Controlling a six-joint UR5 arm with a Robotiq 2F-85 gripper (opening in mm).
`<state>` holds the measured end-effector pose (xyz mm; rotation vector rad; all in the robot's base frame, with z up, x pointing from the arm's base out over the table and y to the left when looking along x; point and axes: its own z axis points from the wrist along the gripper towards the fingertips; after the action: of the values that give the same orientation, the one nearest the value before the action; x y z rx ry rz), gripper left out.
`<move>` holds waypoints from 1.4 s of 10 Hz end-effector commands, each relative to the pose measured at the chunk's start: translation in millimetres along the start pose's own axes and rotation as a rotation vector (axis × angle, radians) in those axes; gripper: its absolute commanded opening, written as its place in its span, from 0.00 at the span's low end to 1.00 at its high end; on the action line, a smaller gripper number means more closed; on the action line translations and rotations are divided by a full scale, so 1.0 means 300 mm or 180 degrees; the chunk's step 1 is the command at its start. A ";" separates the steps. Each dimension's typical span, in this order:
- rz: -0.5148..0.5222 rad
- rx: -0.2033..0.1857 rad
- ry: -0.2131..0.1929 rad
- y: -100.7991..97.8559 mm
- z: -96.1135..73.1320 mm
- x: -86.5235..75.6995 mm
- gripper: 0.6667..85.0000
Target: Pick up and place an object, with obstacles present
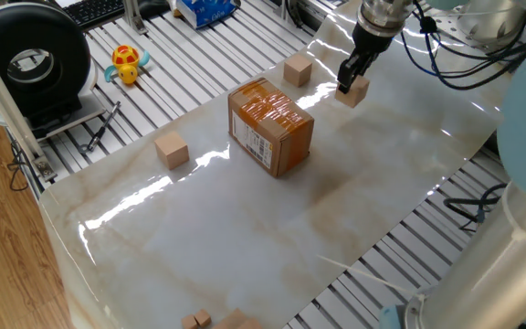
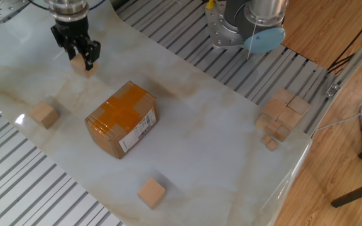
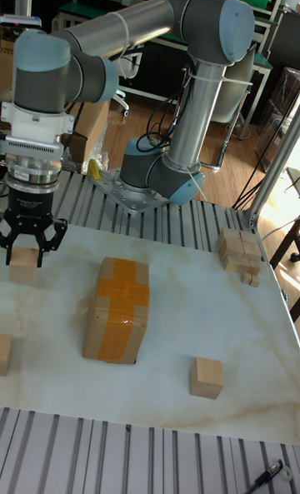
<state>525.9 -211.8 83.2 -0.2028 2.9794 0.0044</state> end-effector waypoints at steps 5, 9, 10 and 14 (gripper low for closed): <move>0.0152 0.0021 0.0035 -0.026 0.098 0.010 0.01; 0.0180 -0.0064 0.0020 -0.003 0.124 0.011 0.01; 0.0205 0.0024 0.0103 -0.026 0.124 0.034 0.01; 0.0283 -0.0038 0.0111 -0.009 0.161 0.029 0.01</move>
<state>523.0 -216.4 40.8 -0.1023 3.0212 0.0126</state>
